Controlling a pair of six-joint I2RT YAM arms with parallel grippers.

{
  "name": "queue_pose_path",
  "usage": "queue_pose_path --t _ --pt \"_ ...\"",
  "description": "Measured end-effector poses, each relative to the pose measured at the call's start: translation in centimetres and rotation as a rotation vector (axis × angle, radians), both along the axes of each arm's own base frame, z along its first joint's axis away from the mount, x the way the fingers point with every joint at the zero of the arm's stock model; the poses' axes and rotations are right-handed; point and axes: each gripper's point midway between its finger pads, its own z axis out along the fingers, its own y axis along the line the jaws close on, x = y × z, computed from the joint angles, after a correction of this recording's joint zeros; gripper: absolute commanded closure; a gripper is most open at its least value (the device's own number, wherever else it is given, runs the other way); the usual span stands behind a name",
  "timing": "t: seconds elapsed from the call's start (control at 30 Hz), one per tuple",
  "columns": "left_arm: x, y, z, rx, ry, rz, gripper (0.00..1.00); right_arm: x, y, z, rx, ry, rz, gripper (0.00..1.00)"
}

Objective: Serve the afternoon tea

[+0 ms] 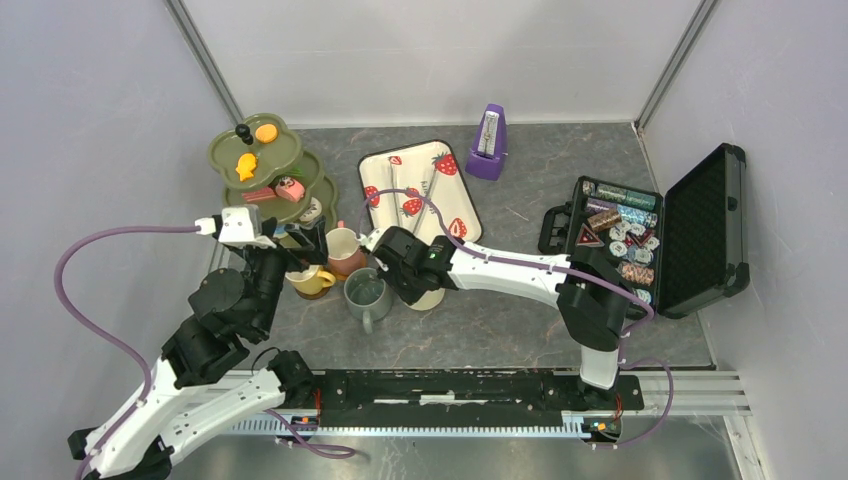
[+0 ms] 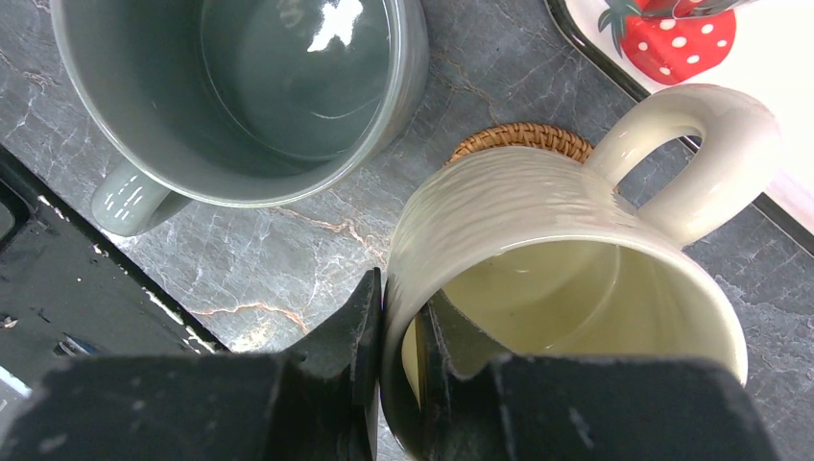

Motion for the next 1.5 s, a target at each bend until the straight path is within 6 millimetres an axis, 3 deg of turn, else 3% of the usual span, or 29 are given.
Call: queue_pose_path --t 0.5,1.5 --pt "0.6 0.0 -0.5 0.020 0.016 0.018 0.00 0.9 -0.1 -0.6 -0.003 -0.003 -0.001 1.00" --pt "0.9 0.0 -0.7 0.027 0.021 0.019 0.00 0.8 -0.1 -2.0 -0.004 0.016 0.003 1.00"
